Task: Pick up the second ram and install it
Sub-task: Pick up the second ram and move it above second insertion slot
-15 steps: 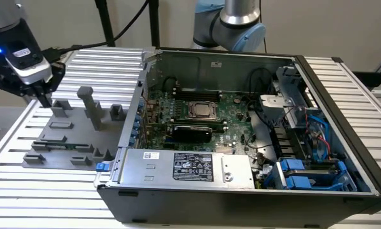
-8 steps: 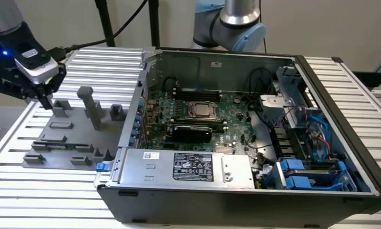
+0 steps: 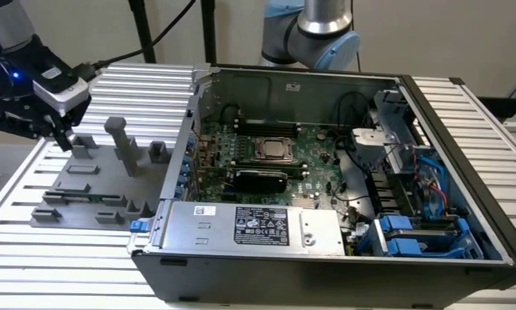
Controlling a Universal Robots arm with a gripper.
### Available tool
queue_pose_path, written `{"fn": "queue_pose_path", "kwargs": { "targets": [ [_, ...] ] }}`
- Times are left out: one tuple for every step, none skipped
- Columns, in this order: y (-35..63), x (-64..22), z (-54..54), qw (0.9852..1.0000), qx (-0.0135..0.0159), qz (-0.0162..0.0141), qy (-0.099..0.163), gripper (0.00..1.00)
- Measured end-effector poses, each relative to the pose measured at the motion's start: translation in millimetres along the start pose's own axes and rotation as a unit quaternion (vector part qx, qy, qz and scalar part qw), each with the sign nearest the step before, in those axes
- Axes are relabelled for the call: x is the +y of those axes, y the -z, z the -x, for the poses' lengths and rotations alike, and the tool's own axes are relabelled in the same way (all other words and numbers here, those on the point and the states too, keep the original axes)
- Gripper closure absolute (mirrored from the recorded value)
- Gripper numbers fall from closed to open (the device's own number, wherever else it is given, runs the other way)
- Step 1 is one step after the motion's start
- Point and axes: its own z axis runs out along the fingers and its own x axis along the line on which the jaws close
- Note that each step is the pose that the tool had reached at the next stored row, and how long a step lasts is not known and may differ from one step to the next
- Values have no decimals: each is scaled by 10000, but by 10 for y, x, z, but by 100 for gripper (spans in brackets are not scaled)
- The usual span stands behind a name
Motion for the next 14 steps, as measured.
{"fn": "queue_pose_path", "kwargs": {
  "targets": [
    [-8, 0, 0, 10000, 4, 0, 96, 100],
    [-15, -1, 0, 9998, 8, 1, 185, 100],
    [-22, -1, 0, 9996, 12, 1, 275, 100],
    [-30, -1, 0, 9993, 16, 1, 365, 100],
    [-37, -2, 0, 9990, 20, 2, 455, 100],
    [-45, -2, 0, 9985, 25, 2, 550, 100],
    [-52, -2, 0, 9979, 29, 3, 640, 100],
    [-59, -3, 0, 9973, 33, 3, 729, 100],
    [-66, -3, 0, 9966, 36, 4, 819, 100],
    [-73, -3, 0, 9959, 40, 4, 906, 100],
    [-81, -4, 0, 9950, 45, 5, 998, 100],
    [-89, -4, 0, 9941, 48, 5, 1087, 100],
    [-97, -5, 0, 9929, 52, 5, 1185, 100],
    [-103, -5, -1, 9918, 57, 5, 1274, 100]
  ]
}}
